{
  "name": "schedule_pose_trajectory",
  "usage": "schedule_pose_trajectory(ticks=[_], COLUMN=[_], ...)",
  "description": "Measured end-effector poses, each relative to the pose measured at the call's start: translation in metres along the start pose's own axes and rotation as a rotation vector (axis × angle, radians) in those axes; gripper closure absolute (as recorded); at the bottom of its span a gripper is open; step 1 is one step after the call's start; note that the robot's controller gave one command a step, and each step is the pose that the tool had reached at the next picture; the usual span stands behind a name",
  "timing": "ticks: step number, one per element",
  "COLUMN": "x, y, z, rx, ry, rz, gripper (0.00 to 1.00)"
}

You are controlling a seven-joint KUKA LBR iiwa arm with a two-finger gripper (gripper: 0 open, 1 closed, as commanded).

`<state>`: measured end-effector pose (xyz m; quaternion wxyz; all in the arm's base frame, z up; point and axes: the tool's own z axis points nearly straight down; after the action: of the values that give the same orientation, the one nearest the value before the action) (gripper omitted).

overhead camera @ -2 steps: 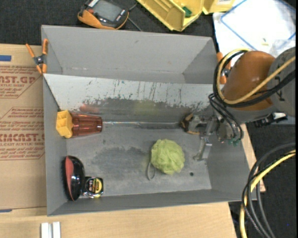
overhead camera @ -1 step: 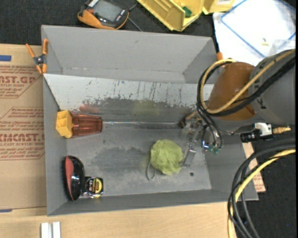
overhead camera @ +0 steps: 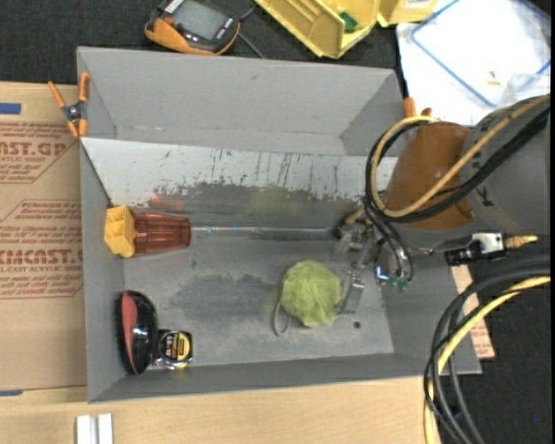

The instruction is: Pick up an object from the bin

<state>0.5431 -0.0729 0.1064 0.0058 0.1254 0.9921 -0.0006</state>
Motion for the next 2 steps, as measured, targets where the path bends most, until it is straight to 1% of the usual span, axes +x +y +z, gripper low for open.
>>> schedule_pose_trajectory(ticks=[1, 2], x=[0.011, -0.011], y=[0.059, 0.036], z=[-0.01, 0.036], rx=[-0.001, 0.002], ry=[0.0, 0.004], rz=[0.047, -0.181], gripper=[0.0, 0.0])
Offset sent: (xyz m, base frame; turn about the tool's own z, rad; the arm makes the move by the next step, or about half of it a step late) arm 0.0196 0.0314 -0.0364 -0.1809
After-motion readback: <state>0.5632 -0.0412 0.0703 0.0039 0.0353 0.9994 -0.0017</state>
